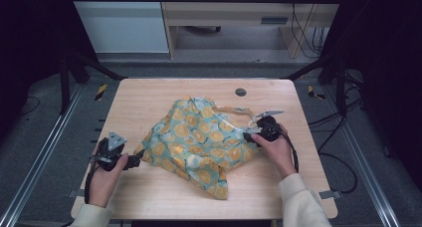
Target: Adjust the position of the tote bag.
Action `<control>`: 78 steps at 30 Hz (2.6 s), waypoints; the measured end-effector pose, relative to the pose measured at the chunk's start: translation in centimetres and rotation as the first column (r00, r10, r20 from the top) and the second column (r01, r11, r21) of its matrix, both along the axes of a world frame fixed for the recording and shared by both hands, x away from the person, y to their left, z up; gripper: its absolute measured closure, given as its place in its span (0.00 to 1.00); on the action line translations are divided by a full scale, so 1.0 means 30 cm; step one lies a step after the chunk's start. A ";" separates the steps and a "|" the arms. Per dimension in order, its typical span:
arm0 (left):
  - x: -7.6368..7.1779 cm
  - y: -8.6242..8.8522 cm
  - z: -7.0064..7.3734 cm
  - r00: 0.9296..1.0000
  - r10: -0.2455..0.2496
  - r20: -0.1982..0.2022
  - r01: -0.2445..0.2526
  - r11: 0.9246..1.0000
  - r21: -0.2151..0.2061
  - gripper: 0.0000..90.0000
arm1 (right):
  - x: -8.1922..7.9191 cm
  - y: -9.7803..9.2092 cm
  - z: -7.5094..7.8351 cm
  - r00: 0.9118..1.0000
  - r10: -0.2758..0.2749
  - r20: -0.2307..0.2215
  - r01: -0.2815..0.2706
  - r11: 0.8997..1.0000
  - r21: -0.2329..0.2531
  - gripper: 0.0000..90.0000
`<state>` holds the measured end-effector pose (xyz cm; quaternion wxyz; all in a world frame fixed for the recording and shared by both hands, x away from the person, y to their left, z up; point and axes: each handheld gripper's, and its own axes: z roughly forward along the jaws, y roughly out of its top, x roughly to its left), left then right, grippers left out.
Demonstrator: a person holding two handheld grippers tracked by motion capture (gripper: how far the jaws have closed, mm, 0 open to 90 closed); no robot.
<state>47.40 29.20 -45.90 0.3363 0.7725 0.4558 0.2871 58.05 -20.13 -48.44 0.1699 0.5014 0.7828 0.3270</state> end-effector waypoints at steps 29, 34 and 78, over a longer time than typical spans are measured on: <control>0.078 -0.097 0.157 0.990 -0.139 0.032 0.141 0.987 -0.077 0.10 | -0.206 0.199 0.204 0.912 0.368 0.183 -0.389 0.916 0.100 1.00; 0.176 -0.199 0.238 0.978 -0.205 0.031 0.207 0.975 -0.080 0.10 | -0.259 0.279 0.247 0.868 0.448 0.212 -0.475 0.875 0.095 1.00; 0.301 -0.309 0.198 0.978 -0.199 -0.064 0.200 0.980 0.016 1.00 | -0.275 0.185 0.277 0.880 0.399 0.257 -0.442 0.887 0.136 1.00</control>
